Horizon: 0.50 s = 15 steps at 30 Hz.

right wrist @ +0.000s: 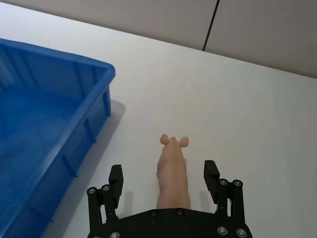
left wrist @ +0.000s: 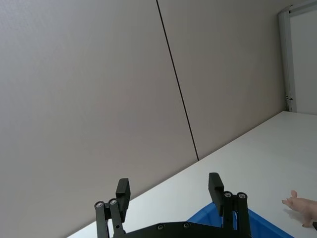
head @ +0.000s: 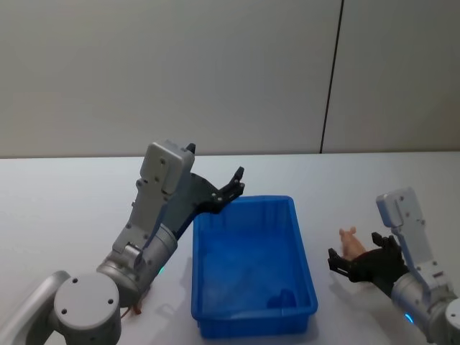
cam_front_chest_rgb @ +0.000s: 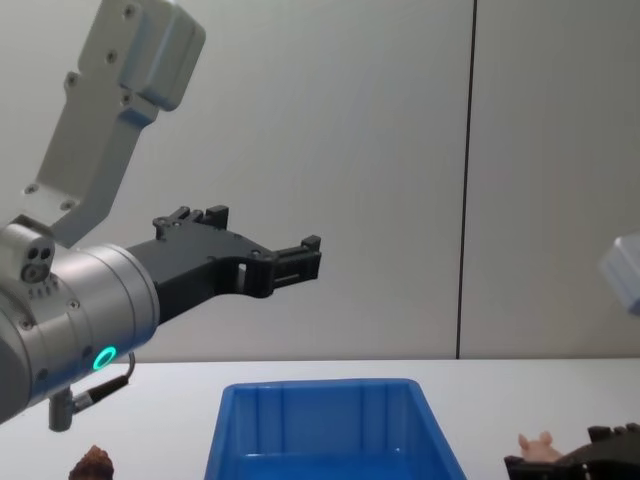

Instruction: Pick up the two dolls from the table and place them into the box.

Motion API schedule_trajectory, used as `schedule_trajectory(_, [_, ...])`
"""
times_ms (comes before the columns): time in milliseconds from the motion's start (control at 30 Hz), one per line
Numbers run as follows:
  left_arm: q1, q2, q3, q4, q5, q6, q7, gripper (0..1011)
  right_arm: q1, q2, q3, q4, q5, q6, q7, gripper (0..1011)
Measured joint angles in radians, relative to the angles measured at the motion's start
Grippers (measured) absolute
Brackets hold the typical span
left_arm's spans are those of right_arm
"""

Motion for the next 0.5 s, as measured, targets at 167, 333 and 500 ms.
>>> schedule_trajectory(167, [0.0,0.0,0.0,0.0,0.0,0.0,0.0,1004,0.011,-0.008,0.0,0.027,-0.007,-0.003,-0.012,1001])
schedule_trajectory(333, [0.0,0.0,0.0,0.0,0.0,0.0,0.0,1003,0.022,-0.016,-0.001,0.052,-0.009,-0.003,-0.009,1001])
schedule_trajectory(500, [0.0,0.0,0.0,0.0,0.0,0.0,0.0,1003,0.033,-0.023,-0.004,0.076,-0.01,-0.001,0.003,1001])
